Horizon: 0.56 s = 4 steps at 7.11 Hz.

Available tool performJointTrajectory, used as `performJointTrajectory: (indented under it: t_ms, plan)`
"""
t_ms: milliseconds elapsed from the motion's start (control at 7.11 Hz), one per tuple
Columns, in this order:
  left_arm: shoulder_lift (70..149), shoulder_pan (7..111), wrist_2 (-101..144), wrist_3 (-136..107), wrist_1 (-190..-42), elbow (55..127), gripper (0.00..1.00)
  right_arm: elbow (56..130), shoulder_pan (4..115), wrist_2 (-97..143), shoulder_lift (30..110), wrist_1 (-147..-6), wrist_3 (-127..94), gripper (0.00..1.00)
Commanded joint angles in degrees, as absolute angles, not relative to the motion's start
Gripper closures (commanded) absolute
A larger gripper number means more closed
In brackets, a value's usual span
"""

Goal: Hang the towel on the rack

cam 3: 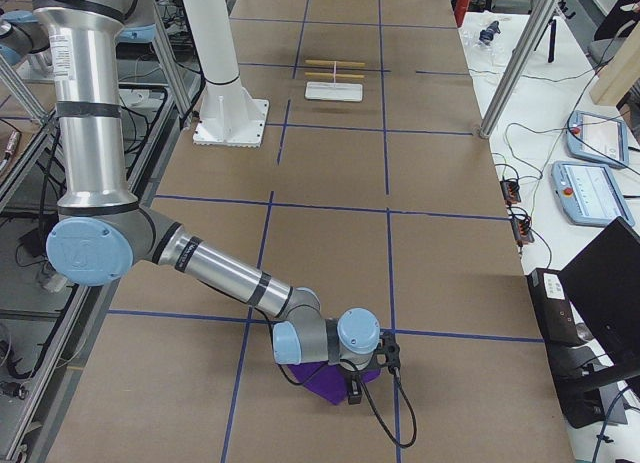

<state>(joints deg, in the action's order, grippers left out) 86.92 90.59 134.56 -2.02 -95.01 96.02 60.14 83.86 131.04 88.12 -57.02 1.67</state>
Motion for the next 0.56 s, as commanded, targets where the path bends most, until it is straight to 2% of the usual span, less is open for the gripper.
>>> performJointTrajectory:
  t_ms: [0, 141, 281, 422]
  plan:
    - [86.92, 90.62, 134.56, -2.02, -95.01, 96.5, 0.0, 58.45, 82.88, 130.96, 87.37, -57.04, 1.67, 0.01]
    - [86.92, 90.62, 134.56, -2.02, -95.01, 96.59, 0.0, 58.62, 82.88, 131.04, 87.36, -57.04, 1.58, 0.59]
    - [86.92, 90.62, 134.56, -2.02, -95.01, 96.59, 0.0, 59.23, 82.79, 131.04, 87.28, -57.04, 2.02, 1.0]
    - [86.92, 90.62, 134.56, -2.02, -95.01, 96.59, 0.0, 59.67, 82.88, 131.13, 87.28, -57.04, 2.11, 1.0]
